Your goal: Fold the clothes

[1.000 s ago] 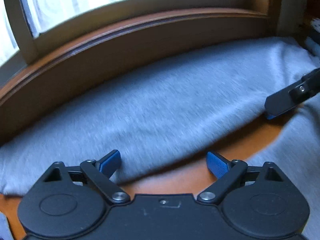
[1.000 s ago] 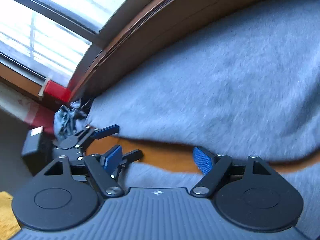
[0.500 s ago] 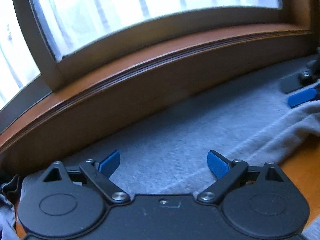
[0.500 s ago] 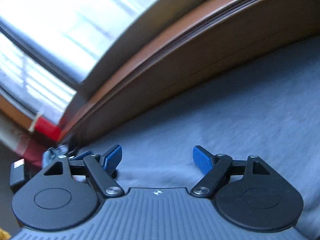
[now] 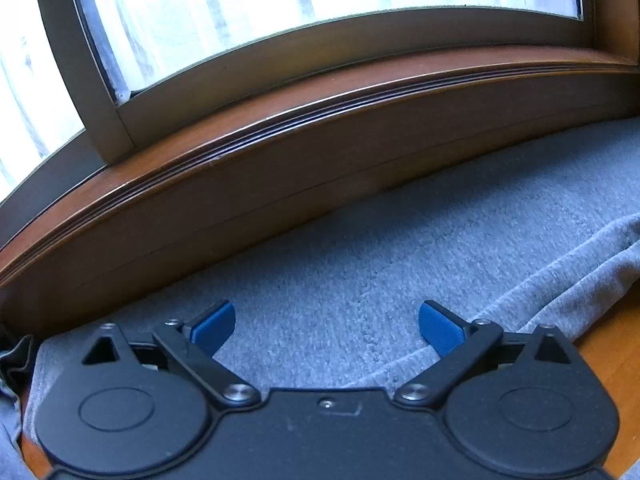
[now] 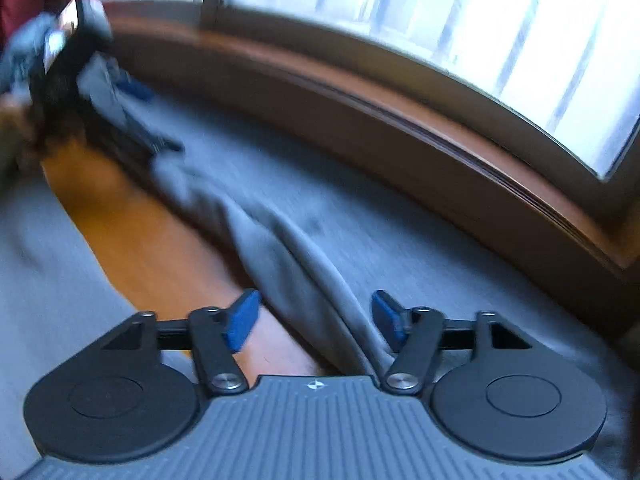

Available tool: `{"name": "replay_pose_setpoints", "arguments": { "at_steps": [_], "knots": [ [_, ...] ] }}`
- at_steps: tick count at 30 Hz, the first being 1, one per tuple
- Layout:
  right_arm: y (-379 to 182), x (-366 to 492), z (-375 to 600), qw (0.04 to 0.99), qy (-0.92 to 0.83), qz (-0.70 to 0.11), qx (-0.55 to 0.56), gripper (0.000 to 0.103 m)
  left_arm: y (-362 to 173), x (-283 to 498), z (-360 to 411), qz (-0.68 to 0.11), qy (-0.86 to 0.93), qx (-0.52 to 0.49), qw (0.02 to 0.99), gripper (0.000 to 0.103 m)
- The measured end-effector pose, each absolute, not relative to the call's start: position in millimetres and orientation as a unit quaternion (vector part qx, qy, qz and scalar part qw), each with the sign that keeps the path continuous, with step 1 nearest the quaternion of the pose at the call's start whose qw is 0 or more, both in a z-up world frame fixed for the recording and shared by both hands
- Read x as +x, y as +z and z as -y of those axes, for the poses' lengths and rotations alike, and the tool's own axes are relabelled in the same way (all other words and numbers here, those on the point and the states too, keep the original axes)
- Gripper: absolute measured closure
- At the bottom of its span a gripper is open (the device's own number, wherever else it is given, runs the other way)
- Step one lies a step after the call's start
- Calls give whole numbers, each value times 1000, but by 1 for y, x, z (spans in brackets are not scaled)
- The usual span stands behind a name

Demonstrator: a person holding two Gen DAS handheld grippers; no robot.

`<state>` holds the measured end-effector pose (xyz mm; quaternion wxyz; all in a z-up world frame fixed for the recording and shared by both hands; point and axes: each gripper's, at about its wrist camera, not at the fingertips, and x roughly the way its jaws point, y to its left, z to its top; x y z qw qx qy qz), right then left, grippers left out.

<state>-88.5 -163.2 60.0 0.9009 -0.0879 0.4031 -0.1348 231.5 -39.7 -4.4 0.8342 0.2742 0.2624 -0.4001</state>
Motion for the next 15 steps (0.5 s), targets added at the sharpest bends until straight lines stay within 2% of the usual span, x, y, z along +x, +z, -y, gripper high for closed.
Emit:
{"name": "replay_pose_setpoints", "arguments": {
  "at_steps": [4, 5, 6, 7, 12, 15],
  "knots": [
    [50, -96, 173, 886, -135, -427, -120, 56, -1, 227, 47, -259, -396, 282, 835, 4],
    [49, -96, 174, 883, -133, -430, -131, 67, 1, 225, 43, -256, -393, 284, 836, 5],
    [47, -96, 174, 880, -131, -434, -141, 92, 5, 222, 37, -253, -389, 285, 839, 5],
    [50, -97, 180, 882, -145, -426, -141, 97, 9, 220, 31, -249, -385, 285, 841, 5],
    [73, -100, 215, 889, -236, -372, -125, 95, 21, 209, 0, -240, -366, 298, 848, 4],
    [66, -99, 216, 887, -208, -395, -117, 95, 11, 212, -18, -259, -339, 319, 847, 4]
  ]
}}
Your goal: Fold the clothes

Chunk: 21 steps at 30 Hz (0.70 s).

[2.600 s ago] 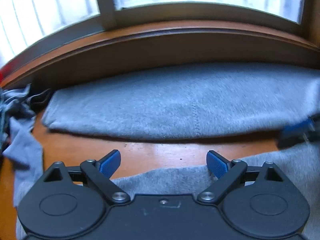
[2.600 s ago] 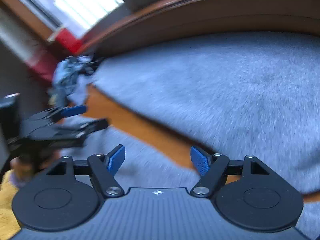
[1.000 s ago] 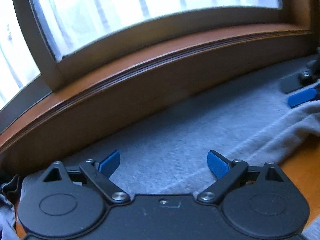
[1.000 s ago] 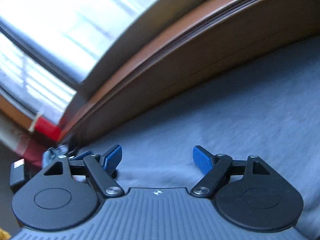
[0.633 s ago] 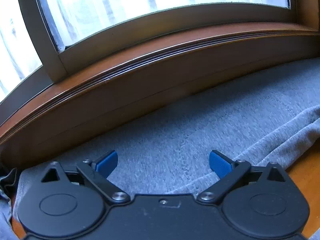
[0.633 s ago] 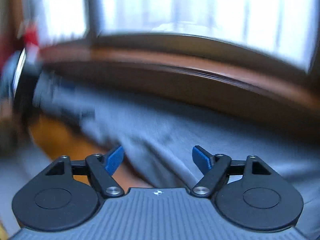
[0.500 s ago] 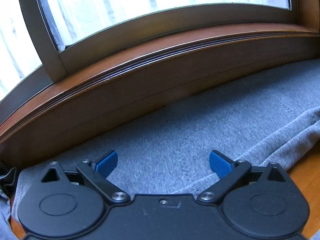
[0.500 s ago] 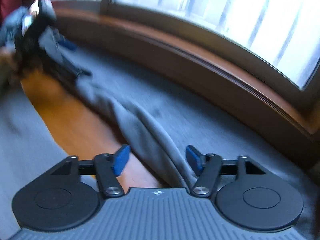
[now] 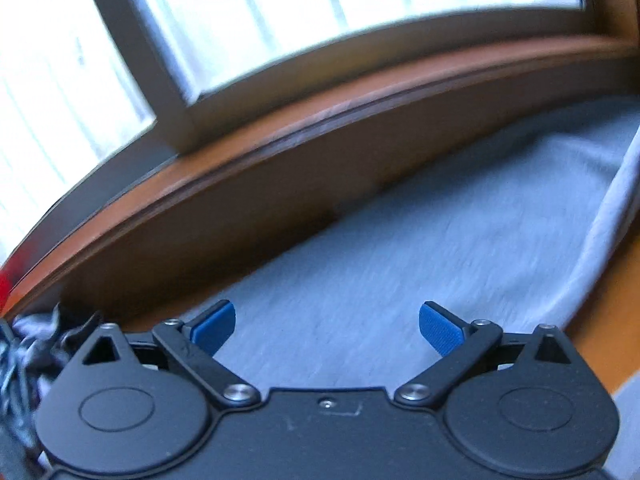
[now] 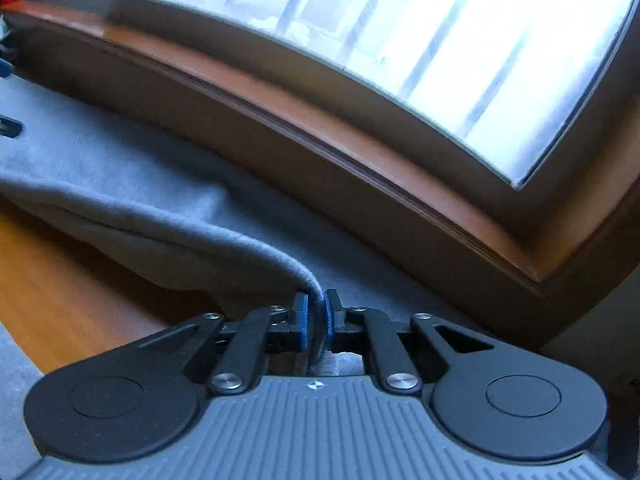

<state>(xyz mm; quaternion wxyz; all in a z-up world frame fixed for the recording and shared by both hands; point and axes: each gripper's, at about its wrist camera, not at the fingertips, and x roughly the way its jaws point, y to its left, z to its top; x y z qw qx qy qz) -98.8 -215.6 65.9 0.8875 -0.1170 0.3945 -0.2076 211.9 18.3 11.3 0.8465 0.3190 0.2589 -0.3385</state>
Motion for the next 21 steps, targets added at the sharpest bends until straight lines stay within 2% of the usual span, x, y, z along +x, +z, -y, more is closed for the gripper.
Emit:
{"name": "replay_pose_setpoints", "arguments": {
  "at_steps": [2, 7, 9, 10, 12, 13, 15, 18, 21],
  "knots": [
    [59, -99, 205, 884, -149, -430, -102, 93, 5, 223, -30, -279, -316, 315, 851, 3],
    [46, -123, 166, 834, -50, -519, -179, 88, 0, 256, -40, -317, -268, 297, 860, 0],
    [54, -127, 163, 826, -33, -536, -173, 78, 2, 270, -38, -327, -235, 309, 862, 0],
    [61, -127, 164, 829, -32, -534, -164, 76, 2, 276, -37, -331, -217, 318, 862, 0],
    [77, -126, 167, 844, -32, -518, -137, 58, 2, 286, -39, -335, -181, 337, 861, 0],
    [86, -121, 169, 858, -34, -501, -111, 54, 2, 289, -43, -338, -168, 344, 860, 0],
    [100, -115, 179, 890, -43, -453, -46, 40, 1, 296, -52, -345, -146, 350, 858, 0],
    [101, -102, 201, 915, -39, -397, 59, 33, 1, 303, -63, -345, -115, 368, 855, 0],
    [76, -77, 210, 914, -22, -390, 110, 33, 1, 305, -71, -341, -100, 383, 852, 0]
  ]
}}
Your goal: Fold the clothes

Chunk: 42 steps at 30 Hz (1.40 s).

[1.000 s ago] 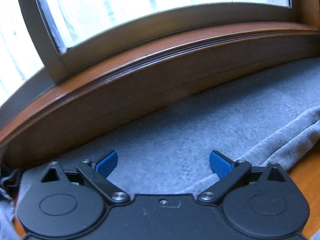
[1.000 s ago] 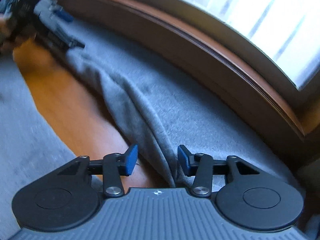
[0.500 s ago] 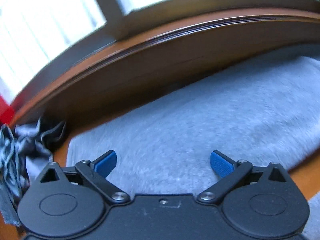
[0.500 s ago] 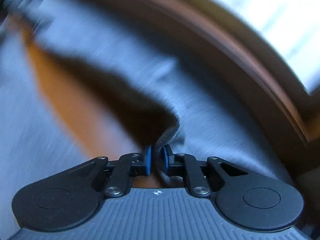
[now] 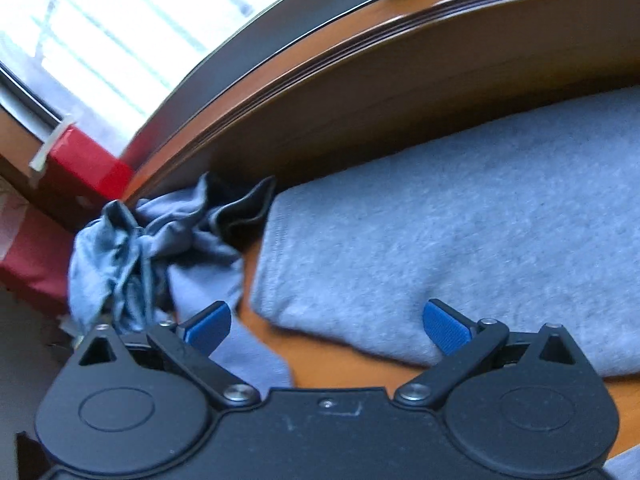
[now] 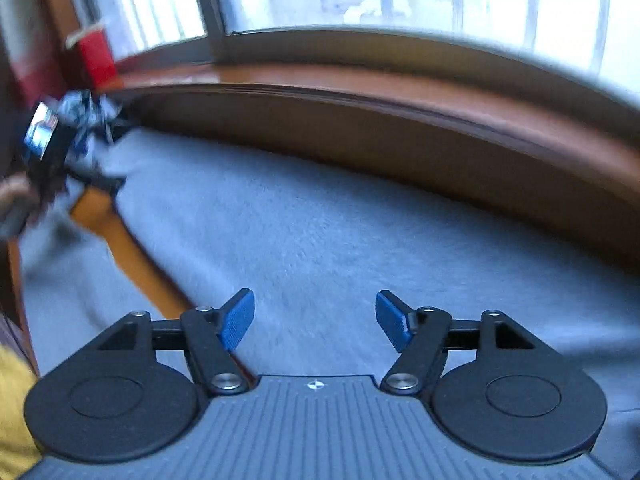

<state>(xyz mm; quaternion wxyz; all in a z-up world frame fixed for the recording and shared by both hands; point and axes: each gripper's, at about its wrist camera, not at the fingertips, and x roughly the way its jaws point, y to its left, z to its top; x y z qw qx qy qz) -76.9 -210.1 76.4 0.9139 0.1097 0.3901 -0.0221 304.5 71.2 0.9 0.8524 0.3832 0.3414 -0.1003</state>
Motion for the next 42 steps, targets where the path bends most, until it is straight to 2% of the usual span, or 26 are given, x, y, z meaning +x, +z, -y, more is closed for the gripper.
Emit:
{"name": "replay_pose_setpoints", "arguments": {
  "at_steps": [4, 7, 9, 10, 12, 13, 14, 19, 21, 26, 34, 40, 42],
  "knots": [
    [46, -34, 206, 909, -15, -409, 76, 34, 3, 304, -71, -331, -94, 400, 850, 0],
    [40, -8, 201, 918, -36, -395, 28, 20, -2, 310, -67, -311, -81, 415, 851, 0],
    [35, 6, 205, 920, -53, -387, 32, 4, -4, 317, -65, -302, -73, 418, 854, 0],
    [33, 10, 208, 921, -62, -382, 38, 3, -4, 321, -63, -299, -72, 417, 856, 0],
    [35, 15, 212, 920, -77, -380, 47, 6, -5, 325, -62, -294, -75, 412, 859, 0],
    [40, 14, 214, 918, -88, -383, 59, 10, -4, 323, -63, -291, -80, 410, 861, 0],
    [46, 9, 216, 916, -101, -382, 74, 20, -3, 320, -64, -288, -87, 406, 863, 0],
    [90, -79, 211, 928, -145, -307, 156, 13, 21, 267, -68, -279, -146, 355, 880, 0],
    [100, -123, 207, 926, -162, -279, 195, 5, 32, 236, -62, -268, -165, 347, 884, 0],
    [85, -215, 213, 882, -165, -273, 348, 7, 46, 141, -33, -236, -232, 347, 878, 0],
    [84, -361, 231, 877, -241, -269, 316, 9, 36, 6, 16, -295, -303, 325, 846, 0],
    [66, -478, 280, 848, -346, -202, 347, 9, 22, -73, 45, -307, -298, 329, 842, 0],
    [60, -508, 295, 836, -383, -188, 346, 17, 18, -90, 51, -319, -292, 327, 841, 0]
  ]
}}
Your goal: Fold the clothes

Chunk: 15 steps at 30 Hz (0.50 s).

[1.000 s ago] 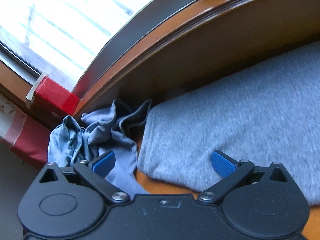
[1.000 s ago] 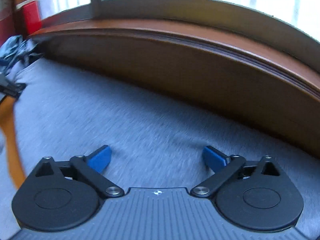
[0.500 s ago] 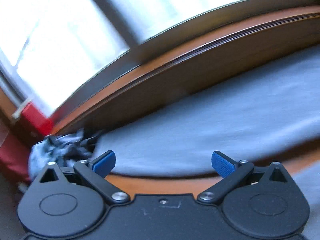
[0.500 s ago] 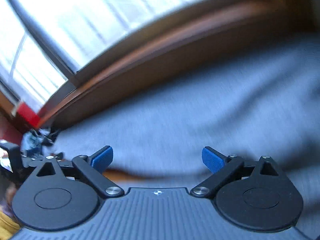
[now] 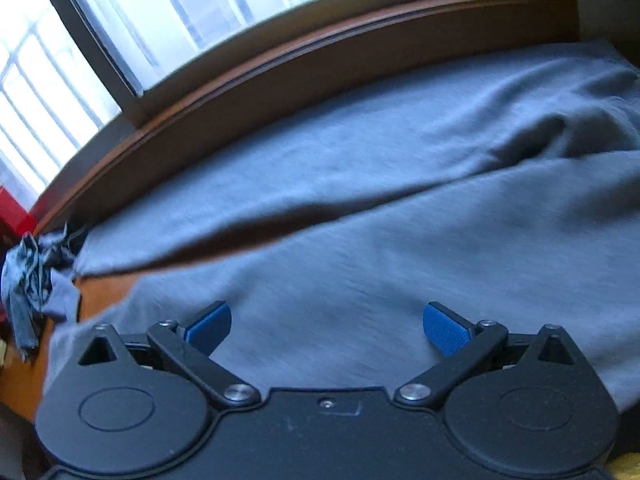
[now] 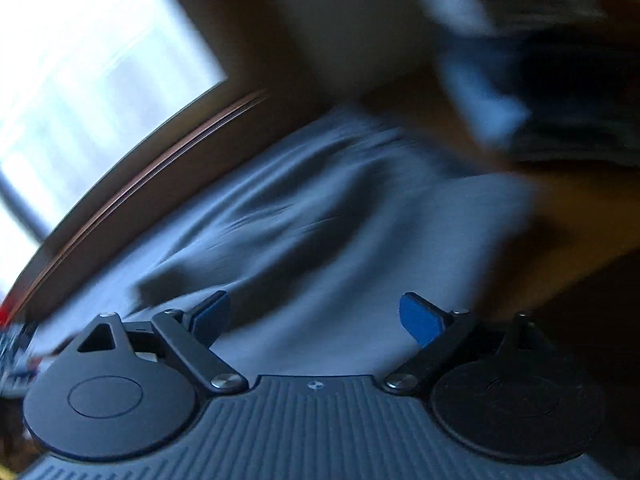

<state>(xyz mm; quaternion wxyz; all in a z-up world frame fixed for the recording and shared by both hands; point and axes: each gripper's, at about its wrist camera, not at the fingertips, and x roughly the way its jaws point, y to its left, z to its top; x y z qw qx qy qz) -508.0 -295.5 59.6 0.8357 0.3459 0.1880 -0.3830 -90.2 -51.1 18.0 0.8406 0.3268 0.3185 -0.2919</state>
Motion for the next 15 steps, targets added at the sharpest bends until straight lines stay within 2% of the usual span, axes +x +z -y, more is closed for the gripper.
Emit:
{"name": "replay_pose_setpoints", "arguments": {
  "at_steps": [10, 13, 15],
  "knots": [
    [35, -536, 325, 833, -408, -193, 319, 20, 17, -118, 71, -371, -233, 311, 844, 0],
    [33, -535, 325, 847, -386, -182, 317, 17, 17, -113, 74, -394, -211, 280, 850, 0],
    [32, -528, 331, 854, -364, -166, 333, 9, 16, -111, 74, -407, -204, 265, 850, 0]
  ]
}}
